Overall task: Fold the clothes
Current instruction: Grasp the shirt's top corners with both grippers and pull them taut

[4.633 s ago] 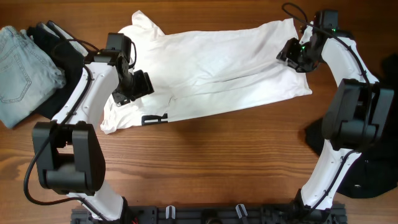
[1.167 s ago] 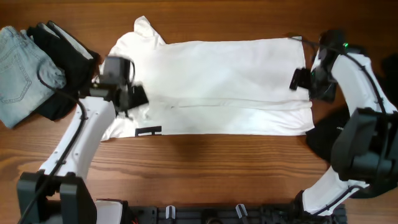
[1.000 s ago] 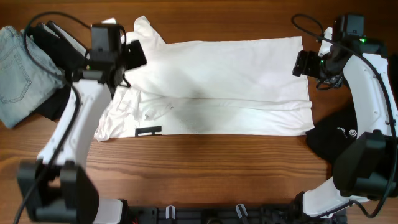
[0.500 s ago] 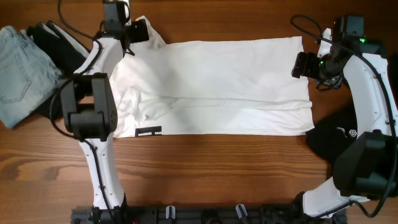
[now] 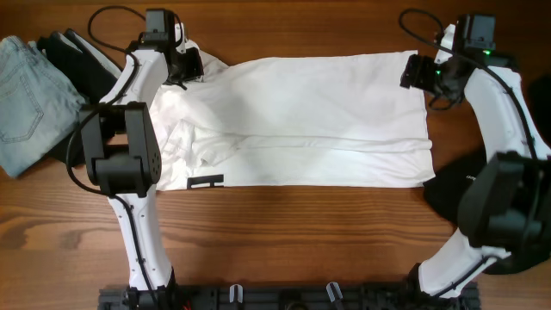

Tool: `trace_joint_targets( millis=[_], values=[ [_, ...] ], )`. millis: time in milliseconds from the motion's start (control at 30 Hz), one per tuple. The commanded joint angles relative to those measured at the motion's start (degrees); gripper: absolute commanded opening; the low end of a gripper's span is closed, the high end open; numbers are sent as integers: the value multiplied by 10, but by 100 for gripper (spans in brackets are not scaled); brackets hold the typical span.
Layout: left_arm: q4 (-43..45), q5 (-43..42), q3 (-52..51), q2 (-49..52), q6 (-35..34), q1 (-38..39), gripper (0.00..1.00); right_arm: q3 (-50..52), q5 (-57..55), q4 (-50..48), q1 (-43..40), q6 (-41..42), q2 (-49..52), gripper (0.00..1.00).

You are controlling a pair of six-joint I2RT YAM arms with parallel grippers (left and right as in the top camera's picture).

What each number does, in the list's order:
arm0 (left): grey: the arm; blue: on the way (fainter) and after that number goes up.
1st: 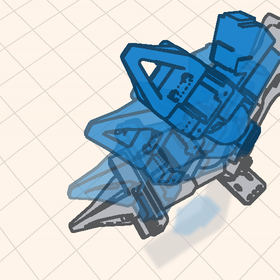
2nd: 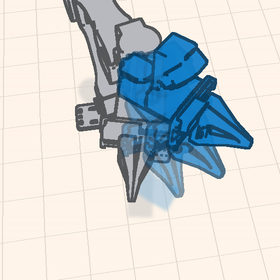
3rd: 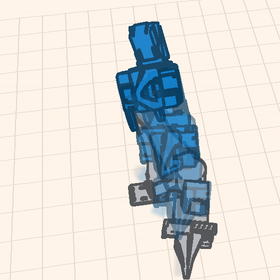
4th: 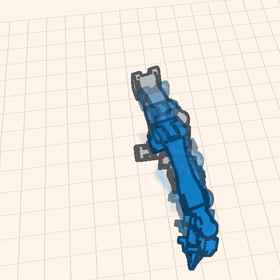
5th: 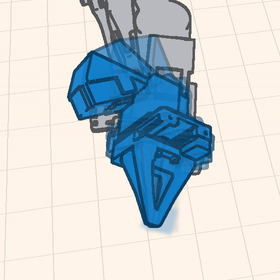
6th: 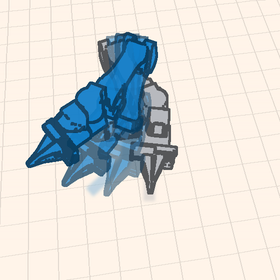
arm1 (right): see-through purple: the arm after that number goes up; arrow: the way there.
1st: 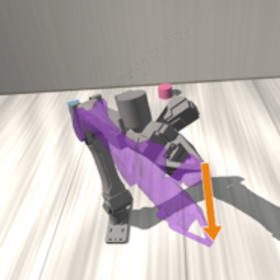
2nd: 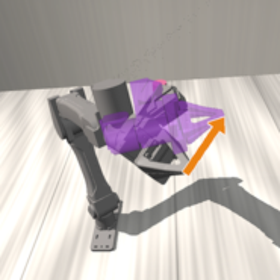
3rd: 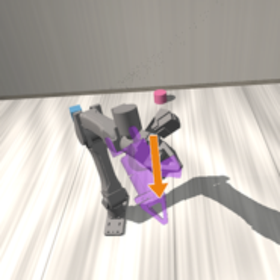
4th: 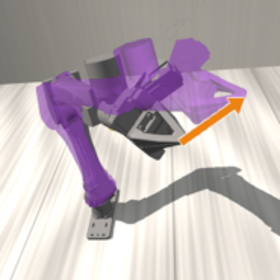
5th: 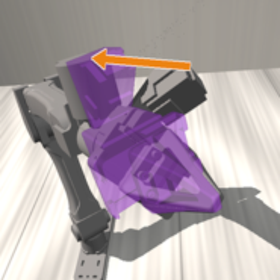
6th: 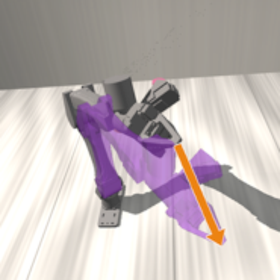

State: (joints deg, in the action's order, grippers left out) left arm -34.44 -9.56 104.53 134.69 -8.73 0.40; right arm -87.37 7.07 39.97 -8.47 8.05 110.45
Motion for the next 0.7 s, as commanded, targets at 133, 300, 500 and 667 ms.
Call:
trace_joint_targets(
  millis=[133,300,500,667],
  values=[
    [-93,-31,-3,-35,-23,1,4,-7,-23,-303,-5,91,143,90],
    [-98,-30,-3,-35,-23,1,4,-7,-13,-383,-4,119,222,82],
    [-98,-31,-3,-35,-23,1,4,-7,-13,-384,-4,131,247,15],
    [-102,-31,-3,-40,-23,-2,4,-7,-48,-347,-6,154,233,5]
  ],
)
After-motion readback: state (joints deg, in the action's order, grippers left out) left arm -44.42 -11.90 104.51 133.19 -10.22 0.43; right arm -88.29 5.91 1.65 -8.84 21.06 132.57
